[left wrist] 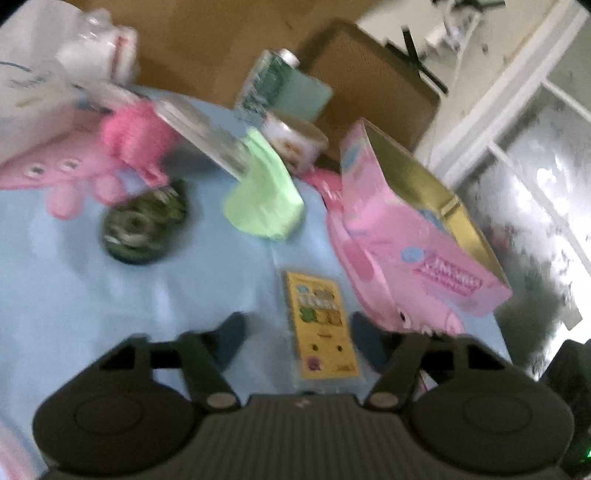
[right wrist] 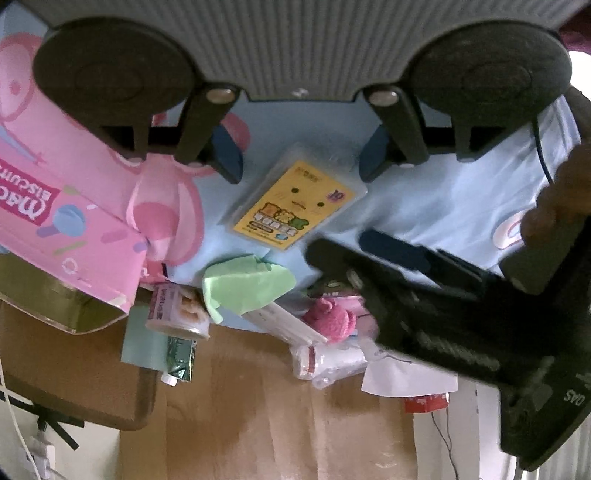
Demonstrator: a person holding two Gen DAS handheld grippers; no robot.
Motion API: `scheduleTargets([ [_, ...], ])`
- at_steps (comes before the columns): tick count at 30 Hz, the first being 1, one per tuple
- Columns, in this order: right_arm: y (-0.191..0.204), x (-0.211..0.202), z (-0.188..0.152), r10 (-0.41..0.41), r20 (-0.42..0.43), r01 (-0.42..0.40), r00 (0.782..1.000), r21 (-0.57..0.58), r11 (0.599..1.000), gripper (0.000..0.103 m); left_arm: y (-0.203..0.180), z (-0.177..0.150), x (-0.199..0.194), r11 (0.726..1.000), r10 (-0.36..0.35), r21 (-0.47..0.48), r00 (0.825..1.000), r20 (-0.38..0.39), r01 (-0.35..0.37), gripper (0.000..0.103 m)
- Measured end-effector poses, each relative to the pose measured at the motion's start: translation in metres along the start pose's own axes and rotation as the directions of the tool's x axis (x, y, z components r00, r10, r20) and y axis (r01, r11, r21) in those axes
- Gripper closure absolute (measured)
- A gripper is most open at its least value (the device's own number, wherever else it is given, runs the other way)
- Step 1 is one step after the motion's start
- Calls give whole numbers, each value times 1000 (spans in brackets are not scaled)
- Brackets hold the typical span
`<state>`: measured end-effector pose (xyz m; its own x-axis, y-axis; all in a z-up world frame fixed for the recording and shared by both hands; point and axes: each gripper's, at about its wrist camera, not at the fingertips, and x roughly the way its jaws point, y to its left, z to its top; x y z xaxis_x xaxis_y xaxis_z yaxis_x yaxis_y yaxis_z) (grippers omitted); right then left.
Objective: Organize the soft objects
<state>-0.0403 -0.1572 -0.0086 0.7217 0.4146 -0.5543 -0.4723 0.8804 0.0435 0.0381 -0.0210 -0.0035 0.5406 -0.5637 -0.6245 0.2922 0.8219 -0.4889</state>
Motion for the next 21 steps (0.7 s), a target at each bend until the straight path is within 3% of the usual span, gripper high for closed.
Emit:
scheduleTargets([
  [1, 1, 1, 1, 1, 8, -1, 1000, -1, 1000, 39, -6, -1, 6, 1000, -10, 22, 1000, -18, 10, 55],
  [3, 3, -3, 3, -38, 41, 38, 998, 1, 999, 39, -18, 0, 7, 998, 26, 56, 1000, -5, -26, 55],
  [6, -1, -21, 7, -89, 146, 90, 985, -1, 996, 40, -30, 15, 3, 997, -32, 64, 999, 20, 31, 55],
  [12, -33, -45, 25, -243, 279, 247, 929, 21, 969, 40, -85, 59, 14, 978, -105, 192, 990, 89, 87, 55],
  [15, -66, -46, 31, -327, 298, 321, 897, 69, 945, 40, -117, 79, 35, 960, -141, 257, 984, 107, 110, 54],
  [17, -89, -38, 35, -377, 297, 361, 877, 108, 926, 40, -137, 90, 55, 947, -168, 297, 978, 126, 125, 47],
  [18, -99, -31, 37, -416, 290, 396, 862, 128, 909, 40, -144, 95, 65, 944, -168, 306, 977, 132, 121, 38],
  [20, -116, -14, 41, -498, 242, 471, 833, 162, 867, 39, -149, 98, 79, 951, -135, 296, 981, 142, 88, 36],
  [21, -125, -9, 41, -518, 212, 485, 829, 188, 854, 39, -147, 97, 82, 956, -122, 282, 983, 140, 79, 36],
])
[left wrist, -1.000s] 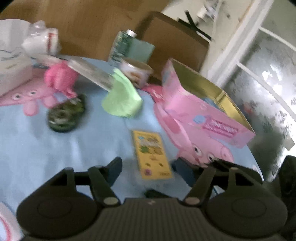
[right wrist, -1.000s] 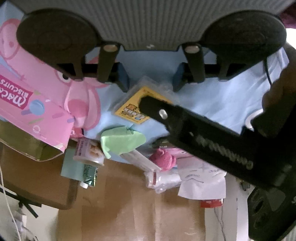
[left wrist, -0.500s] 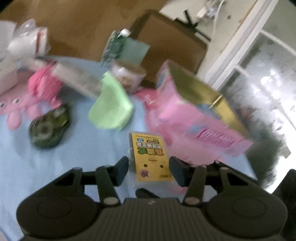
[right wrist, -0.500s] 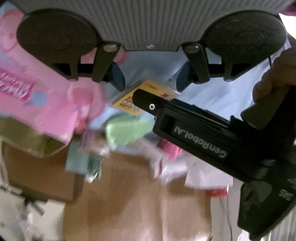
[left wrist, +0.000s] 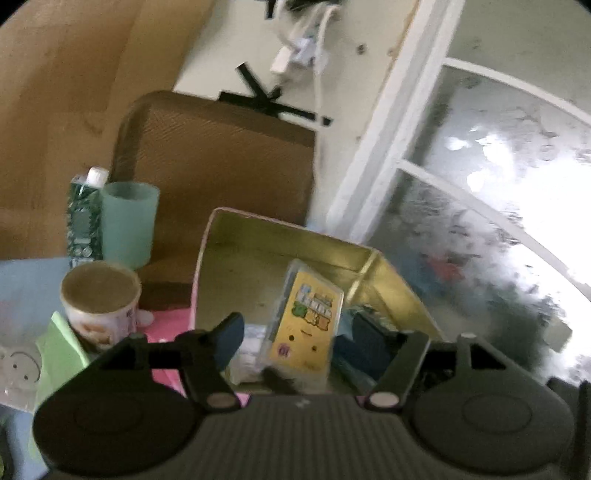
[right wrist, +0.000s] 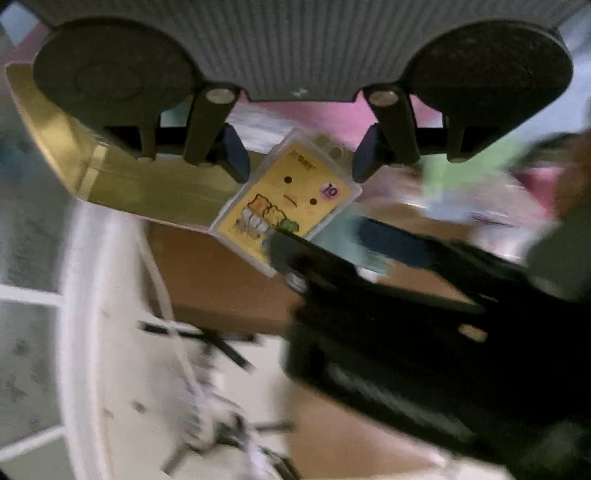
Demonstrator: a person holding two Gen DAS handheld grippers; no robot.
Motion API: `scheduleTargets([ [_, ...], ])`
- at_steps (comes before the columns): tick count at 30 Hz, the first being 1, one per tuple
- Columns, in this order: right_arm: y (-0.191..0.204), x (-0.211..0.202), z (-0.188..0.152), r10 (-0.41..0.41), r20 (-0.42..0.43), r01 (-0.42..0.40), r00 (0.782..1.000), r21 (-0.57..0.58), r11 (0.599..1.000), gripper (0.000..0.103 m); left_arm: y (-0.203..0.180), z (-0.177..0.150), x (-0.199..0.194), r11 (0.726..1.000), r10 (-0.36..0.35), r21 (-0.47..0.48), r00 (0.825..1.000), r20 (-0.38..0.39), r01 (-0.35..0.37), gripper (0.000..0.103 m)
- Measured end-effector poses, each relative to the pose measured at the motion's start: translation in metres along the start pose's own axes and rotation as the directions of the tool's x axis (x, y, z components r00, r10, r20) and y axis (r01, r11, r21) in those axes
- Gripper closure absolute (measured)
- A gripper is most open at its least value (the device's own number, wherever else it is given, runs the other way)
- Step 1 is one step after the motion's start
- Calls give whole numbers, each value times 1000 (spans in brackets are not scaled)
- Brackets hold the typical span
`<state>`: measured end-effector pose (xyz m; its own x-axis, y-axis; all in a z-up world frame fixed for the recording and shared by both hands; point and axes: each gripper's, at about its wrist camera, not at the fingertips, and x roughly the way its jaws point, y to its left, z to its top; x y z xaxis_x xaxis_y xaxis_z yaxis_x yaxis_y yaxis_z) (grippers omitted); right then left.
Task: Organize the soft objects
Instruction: 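Place the yellow card case into the pink tin and release, then move the right gripper to the clear plastic tray and grasp it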
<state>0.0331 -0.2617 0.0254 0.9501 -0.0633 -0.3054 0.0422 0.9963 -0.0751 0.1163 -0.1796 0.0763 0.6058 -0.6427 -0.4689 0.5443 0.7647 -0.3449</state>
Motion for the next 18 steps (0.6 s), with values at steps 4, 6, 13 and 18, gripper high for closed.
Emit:
scheduleTargets([
  [4, -16, -9, -3, 26, 7, -26, 1000, 139, 990, 39, 26, -21, -32, 999, 4, -37, 1000, 17, -4, 36],
  [6, -10, -20, -1, 59, 24, -62, 998, 145, 988, 39, 48, -37, -61, 998, 27, -50, 999, 43, -25, 36],
  [13, 64, -29, 6, 310, 3, -309, 951, -43, 950, 40, 135, -92, -152, 947, 299, -150, 951, 86, -284, 36],
  [18, 136, -7, 9, 377, -65, -382, 924, -229, 895, 41, 183, -116, -184, 894, 409, -239, 908, 90, -379, 36],
])
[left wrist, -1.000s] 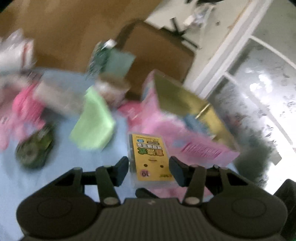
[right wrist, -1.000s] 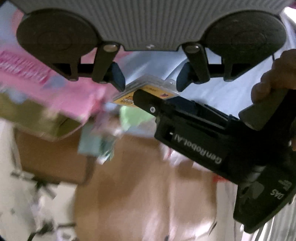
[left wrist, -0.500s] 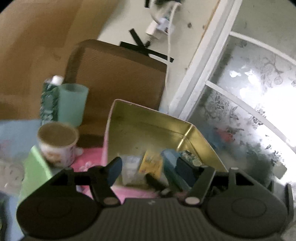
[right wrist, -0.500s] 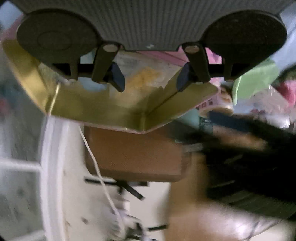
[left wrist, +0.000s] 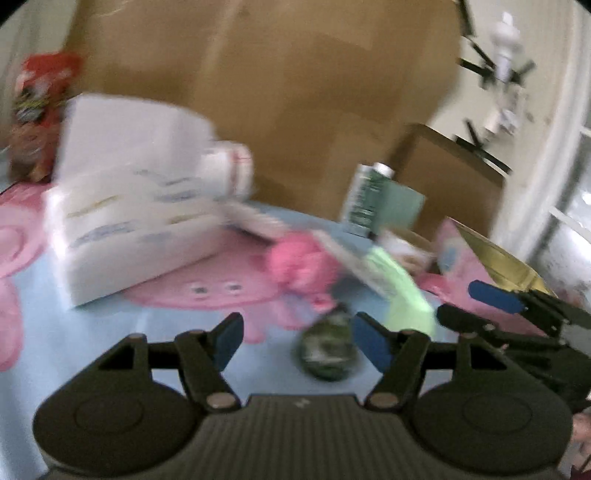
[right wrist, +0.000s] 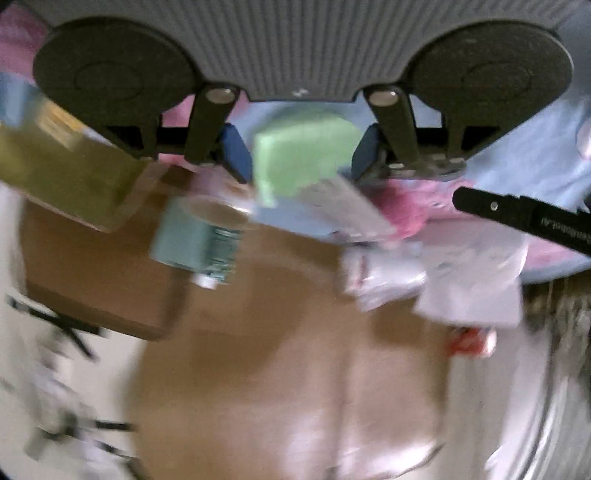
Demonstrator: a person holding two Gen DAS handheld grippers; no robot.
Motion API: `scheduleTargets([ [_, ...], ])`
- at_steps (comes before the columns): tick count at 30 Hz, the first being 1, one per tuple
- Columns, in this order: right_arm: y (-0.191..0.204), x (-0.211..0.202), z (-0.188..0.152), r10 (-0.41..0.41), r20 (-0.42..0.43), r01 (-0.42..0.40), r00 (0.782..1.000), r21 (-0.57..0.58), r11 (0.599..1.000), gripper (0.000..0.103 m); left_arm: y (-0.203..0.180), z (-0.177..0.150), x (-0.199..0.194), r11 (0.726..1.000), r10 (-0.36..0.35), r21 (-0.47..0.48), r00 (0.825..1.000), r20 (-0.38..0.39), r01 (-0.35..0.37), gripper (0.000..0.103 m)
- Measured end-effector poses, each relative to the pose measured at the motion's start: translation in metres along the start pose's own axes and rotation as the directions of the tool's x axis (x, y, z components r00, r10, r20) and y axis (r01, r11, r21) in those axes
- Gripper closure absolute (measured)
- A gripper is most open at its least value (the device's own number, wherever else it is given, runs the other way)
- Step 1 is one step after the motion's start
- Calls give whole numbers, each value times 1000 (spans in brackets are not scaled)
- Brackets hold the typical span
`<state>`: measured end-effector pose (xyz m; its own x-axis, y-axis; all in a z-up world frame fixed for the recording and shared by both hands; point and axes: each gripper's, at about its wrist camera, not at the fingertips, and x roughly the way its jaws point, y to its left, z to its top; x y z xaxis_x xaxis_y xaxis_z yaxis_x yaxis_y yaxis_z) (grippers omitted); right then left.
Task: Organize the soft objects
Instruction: 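Move the right gripper to the clear plastic tray and grasp it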
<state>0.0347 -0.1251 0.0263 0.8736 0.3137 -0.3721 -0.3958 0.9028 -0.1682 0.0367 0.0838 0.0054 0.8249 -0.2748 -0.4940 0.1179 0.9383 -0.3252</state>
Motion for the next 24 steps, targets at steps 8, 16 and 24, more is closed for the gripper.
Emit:
scheduleTargets([
  [8, 28, 74, 15, -56, -132, 40, 990, -123, 992, 42, 28, 2, 1, 990, -74, -121, 997, 20, 76, 36],
  [16, 31, 94, 15, -134, -172, 106, 976, -163, 981, 47, 32, 0, 4, 985, -104, -140, 995, 14, 105, 32],
  [24, 28, 76, 15, -198, -79, 191, 977, -94, 977, 79, 27, -1, 0, 988, -112, -107, 993, 36, 115, 28],
])
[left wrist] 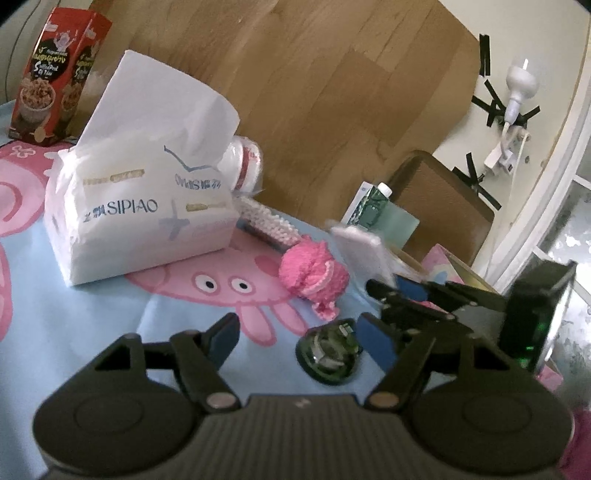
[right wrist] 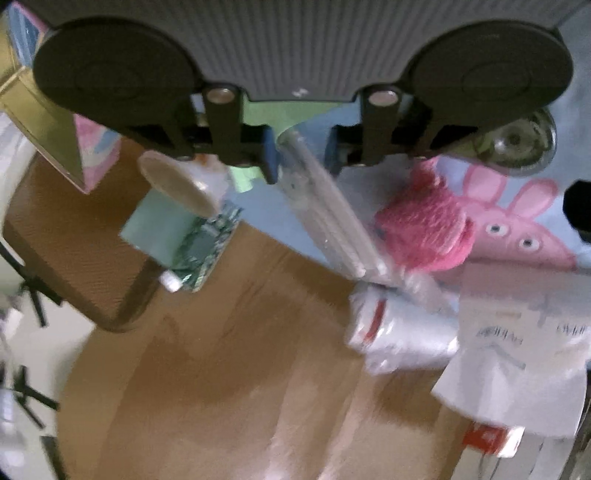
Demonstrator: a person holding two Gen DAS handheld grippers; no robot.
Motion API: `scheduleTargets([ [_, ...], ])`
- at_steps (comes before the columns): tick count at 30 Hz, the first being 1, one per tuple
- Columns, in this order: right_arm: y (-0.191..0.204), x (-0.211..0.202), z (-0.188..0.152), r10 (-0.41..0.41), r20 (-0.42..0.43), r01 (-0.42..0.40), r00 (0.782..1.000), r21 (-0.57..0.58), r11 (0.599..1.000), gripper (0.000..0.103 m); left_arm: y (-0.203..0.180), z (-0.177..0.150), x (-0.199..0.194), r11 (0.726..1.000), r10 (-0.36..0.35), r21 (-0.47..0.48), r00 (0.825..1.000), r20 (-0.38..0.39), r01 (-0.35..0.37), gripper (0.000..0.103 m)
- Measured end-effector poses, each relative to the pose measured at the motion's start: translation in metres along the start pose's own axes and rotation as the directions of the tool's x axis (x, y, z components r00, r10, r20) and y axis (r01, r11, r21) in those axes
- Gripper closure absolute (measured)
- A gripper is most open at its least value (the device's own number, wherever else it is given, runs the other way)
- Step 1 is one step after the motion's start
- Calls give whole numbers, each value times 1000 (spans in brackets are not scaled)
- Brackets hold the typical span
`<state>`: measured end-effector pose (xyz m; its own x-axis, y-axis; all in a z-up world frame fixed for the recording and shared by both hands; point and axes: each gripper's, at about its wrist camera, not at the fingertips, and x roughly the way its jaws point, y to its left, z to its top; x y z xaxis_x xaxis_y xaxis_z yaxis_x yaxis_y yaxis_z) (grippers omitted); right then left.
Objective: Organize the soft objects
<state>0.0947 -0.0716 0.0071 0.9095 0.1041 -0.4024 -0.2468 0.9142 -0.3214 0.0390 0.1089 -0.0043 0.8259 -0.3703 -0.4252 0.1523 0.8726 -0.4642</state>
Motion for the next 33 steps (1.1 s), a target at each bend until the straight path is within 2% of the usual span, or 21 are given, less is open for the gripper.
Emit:
scheduleTargets([
  [2, -6, -13, 1, 12, 15, -13, 1000, 84, 996, 84, 2, 0, -3, 1000, -2, -12, 1000, 13, 2, 26],
  [4, -13, -30, 2, 61, 27, -65, 998, 186, 980, 87, 4, 0, -4, 1000, -7, -26, 1000, 18, 7, 26],
  [6, -22, -49, 5, 148, 44, -154, 988, 313, 937, 88, 7, 1, -4, 999, -11, -40, 1000, 18, 11, 26],
  [8, -33, -66, 5, 259, 72, -264, 963, 436, 861, 88, 9, 2, -4, 999, -14, -51, 1000, 17, 15, 26],
  [11, -47, -81, -4, 441, 92, -408, 893, 582, 704, 88, 11, 2, -4, 998, -19, -65, 1000, 19, 20, 24],
  [14, -54, -84, -25, 549, 87, -448, 831, 690, 568, 88, 11, 2, -4, 998, -22, -66, 1000, 17, 23, 24],
  [15, -54, -82, -33, 571, 75, -440, 818, 720, 536, 88, 11, 2, -4, 998, -22, -64, 1000, 16, 23, 24],
  [16, -54, -81, -40, 581, 53, -426, 812, 734, 528, 88, 10, 2, -3, 998, -22, -62, 1000, 15, 23, 24],
  [17, -52, -79, -45, 577, 26, -406, 816, 736, 542, 84, 10, 3, -3, 998, -22, -59, 1000, 13, 23, 24],
  [19, -51, -81, -52, 538, -2, -359, 843, 743, 565, 75, 9, 3, -2, 998, -23, -52, 1000, 7, 23, 24],
  [22, -51, -78, -57, 529, -21, -338, 849, 748, 572, 59, 6, 2, -1, 999, -25, -37, 1000, -4, 25, 22],
  [25, -54, -78, -59, 527, -7, -350, 850, 739, 576, 59, 4, 2, 1, 999, -27, -22, 1000, -12, 26, 22],
  [26, -53, -78, -58, 529, -6, -362, 849, 723, 589, 57, 3, 2, 2, 999, -28, -18, 999, -16, 27, 22],
  [28, -50, -79, -55, 539, -13, -391, 842, 672, 628, 50, 3, 2, 3, 999, -30, -14, 999, -26, 30, 22],
  [29, -47, -82, -55, 547, -15, -410, 837, 645, 645, 41, 3, 1, 4, 999, -31, -13, 999, -30, 31, 22],
  [31, -37, -87, -56, 550, -25, -435, 835, 583, 686, 37, 2, 1, 5, 999, -33, -14, 999, -36, 32, 22],
  [33, -23, -91, -54, 536, -44, -449, 843, 491, 747, 36, 2, 1, 6, 999, -33, -14, 999, -40, 32, 22],
])
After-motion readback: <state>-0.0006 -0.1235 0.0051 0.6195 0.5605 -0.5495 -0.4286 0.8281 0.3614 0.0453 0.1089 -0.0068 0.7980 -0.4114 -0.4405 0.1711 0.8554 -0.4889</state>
